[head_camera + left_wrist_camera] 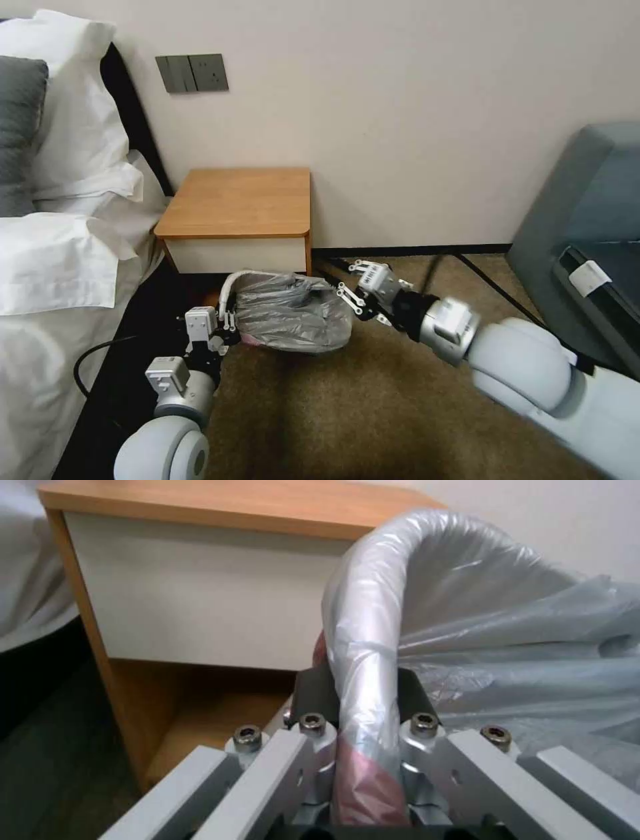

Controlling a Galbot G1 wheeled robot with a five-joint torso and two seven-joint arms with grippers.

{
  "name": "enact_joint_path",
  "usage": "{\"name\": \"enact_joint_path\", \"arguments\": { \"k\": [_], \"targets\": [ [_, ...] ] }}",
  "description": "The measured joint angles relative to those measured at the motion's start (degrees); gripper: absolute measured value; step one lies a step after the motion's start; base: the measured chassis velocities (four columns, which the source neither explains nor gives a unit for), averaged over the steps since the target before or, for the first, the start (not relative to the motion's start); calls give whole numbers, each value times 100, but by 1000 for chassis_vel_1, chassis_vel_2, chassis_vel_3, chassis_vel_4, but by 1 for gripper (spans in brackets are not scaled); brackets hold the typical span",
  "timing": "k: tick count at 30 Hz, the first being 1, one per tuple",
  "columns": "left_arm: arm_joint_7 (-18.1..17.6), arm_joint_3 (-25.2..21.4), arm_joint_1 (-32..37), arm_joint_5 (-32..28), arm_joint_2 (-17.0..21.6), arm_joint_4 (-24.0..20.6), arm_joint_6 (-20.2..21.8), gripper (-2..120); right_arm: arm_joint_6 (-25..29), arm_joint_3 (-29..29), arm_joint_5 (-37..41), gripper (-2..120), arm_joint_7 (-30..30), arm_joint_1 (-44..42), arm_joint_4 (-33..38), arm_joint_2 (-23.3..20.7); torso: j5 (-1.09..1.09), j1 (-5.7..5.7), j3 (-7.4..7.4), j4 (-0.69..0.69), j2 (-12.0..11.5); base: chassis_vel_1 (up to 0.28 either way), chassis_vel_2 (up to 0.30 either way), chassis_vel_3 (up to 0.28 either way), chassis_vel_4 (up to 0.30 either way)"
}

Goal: Pick up the garbage bag from the table and place it over the trash can.

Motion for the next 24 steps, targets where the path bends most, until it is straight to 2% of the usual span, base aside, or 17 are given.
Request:
{"name": "enact_joint_path", "arguments": {
  "k": [2, 4, 8, 10, 12, 13, 18, 22, 24],
  "targets": [
    [5, -1, -17, 6, -2, 16, -1, 7, -147, -342, 87, 0, 3, 254, -231, 82, 0, 0, 0, 0, 0, 0, 0, 0, 0],
    [6, -1, -18, 6, -2, 17, -2, 7, -170, -417, 94, 0, -2, 304, -284, 98, 0, 0, 0, -1, 0, 0, 0, 0, 0],
    [21, 19, -23, 10, -8, 52, -13, 7, -349, -1233, 95, 0, -101, 900, -833, 248, 1, 0, 0, -1, 0, 0, 0, 0, 0],
    [22, 21, -24, 12, -12, 55, -14, 7, -352, -1316, 94, 0, -110, 969, -883, 261, 0, 0, 0, -1, 0, 0, 0, 0, 0],
    [30, 38, -44, 30, -38, 66, -15, 7, -387, -1817, 88, 0, -214, 1409, -1177, 363, 0, 0, 0, -1, 0, 0, 0, 0, 0],
    [30, 38, -44, 30, -38, 66, -15, 7, -387, -1817, 88, 0, -214, 1409, -1177, 363, 0, 0, 0, -1, 0, 0, 0, 0, 0],
    [47, 84, -49, 73, -68, 65, -19, 7, -445, -2545, 83, 0, -283, 2199, -1729, 782, 0, 0, 0, -1, 0, 0, 0, 0, 0],
    [54, 102, -39, 88, -74, 53, -21, 7, -474, -2856, 80, 0, -280, 2498, -1948, 983, -1, 0, 0, 0, 0, 0, 0, 0, 0],
    [62, 134, -25, 125, -85, 40, -25, 7, -500, -3215, 78, 0, -265, 2818, -2220, 1274, -1, 1, 0, 0, 0, 0, 0, 0, 0]
  ]
}}
